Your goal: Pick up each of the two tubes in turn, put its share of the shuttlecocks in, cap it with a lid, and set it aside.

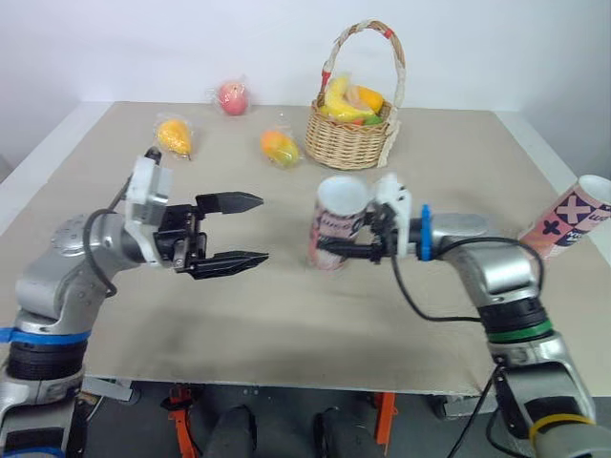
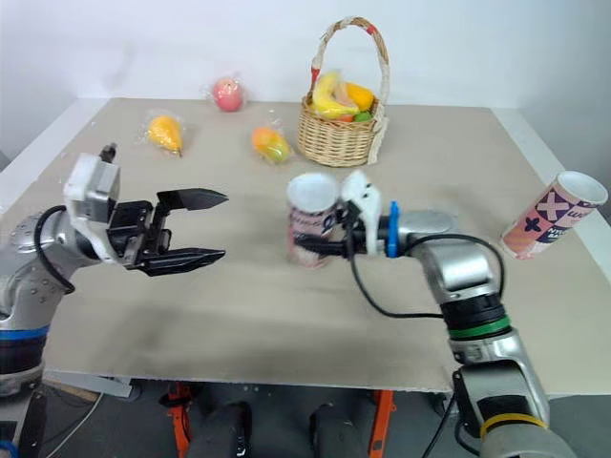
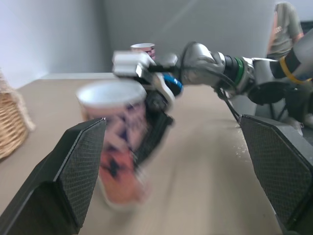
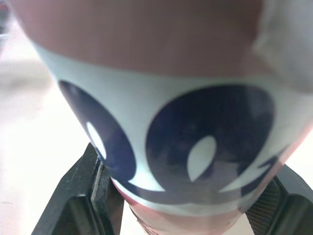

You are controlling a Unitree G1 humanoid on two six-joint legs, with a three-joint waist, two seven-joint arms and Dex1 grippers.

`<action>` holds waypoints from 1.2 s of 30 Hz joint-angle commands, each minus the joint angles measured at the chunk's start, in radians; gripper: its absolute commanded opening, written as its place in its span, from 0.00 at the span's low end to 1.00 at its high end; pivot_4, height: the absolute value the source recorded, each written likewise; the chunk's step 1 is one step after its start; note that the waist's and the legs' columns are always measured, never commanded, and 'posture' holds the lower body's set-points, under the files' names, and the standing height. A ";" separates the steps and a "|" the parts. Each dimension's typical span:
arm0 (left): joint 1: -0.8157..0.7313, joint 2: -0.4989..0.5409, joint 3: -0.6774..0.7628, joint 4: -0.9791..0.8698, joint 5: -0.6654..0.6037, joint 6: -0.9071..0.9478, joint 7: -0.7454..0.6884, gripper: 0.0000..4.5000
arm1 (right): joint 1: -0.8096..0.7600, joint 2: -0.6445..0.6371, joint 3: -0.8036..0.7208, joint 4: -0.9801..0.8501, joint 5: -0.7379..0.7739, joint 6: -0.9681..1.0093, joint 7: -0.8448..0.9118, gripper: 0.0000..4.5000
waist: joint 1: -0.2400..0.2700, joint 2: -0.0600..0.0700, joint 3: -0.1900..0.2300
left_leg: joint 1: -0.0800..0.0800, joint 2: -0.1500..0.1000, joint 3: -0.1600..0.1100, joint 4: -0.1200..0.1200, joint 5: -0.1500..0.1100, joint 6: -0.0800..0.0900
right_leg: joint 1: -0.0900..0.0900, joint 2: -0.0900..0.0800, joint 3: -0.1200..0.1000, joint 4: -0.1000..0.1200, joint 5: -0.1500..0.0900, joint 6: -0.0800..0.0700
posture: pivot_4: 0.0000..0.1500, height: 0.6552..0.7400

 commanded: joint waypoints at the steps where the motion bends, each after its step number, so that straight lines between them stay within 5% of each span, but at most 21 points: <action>1: -0.079 -0.035 -0.026 0.057 0.034 -0.030 -0.011 1.00 | -0.002 -0.086 -0.150 0.137 -0.041 -0.060 -0.123 0.68 | 0.002 -0.001 0.000 | 0.000 0.000 0.000 0.000 0.000 0.000 | 0.000 0.000 0.000 0.000 0.000 0.000 | 1.00 1.00; 8: -0.186 -0.137 -0.045 0.186 0.076 -0.049 0.014 1.00 | 0.087 -0.166 -0.340 0.293 -0.055 -0.146 -0.291 0.68 | -0.003 0.000 0.000 | 0.000 -0.001 0.003 -0.001 -0.002 0.002 | -0.001 0.000 0.004 0.000 0.001 -0.005 | 1.00 1.00; 14: -0.275 -0.196 -0.109 0.353 0.270 -0.127 0.138 1.00 | 0.094 -0.166 -0.355 0.343 -0.062 -0.170 -0.328 0.68 | -0.017 0.000 0.000 | 0.001 -0.001 0.003 -0.001 -0.002 0.002 | 0.000 0.000 0.005 0.000 0.002 -0.003 | 1.00 1.00; 22: -0.278 -0.239 -0.100 0.367 0.311 -0.114 0.197 1.00 | 0.100 -0.141 -0.342 0.373 -0.052 -0.148 -0.328 0.68 | -0.021 0.000 0.000 | 0.001 -0.001 0.005 0.000 -0.001 0.002 | 0.000 0.000 0.007 0.000 0.002 0.000 | 1.00 1.00; 26: -0.266 -0.240 -0.101 0.343 0.311 -0.104 0.201 1.00 | 0.100 -0.136 -0.348 0.384 -0.022 -0.110 -0.298 0.99 | -0.022 0.000 0.000 | 0.001 -0.001 0.005 0.000 -0.001 0.002 | 0.000 0.000 0.007 0.000 0.002 0.000 | 1.00 1.00; 36: -0.255 -0.242 -0.100 0.307 0.296 -0.073 0.194 1.00 | 0.107 -0.182 -0.355 0.398 -0.028 -0.053 -0.296 0.99 | -0.022 0.000 0.000 | 0.002 -0.002 0.005 0.000 -0.001 0.001 | 0.001 0.000 0.008 0.000 0.002 0.001 | 1.00 1.00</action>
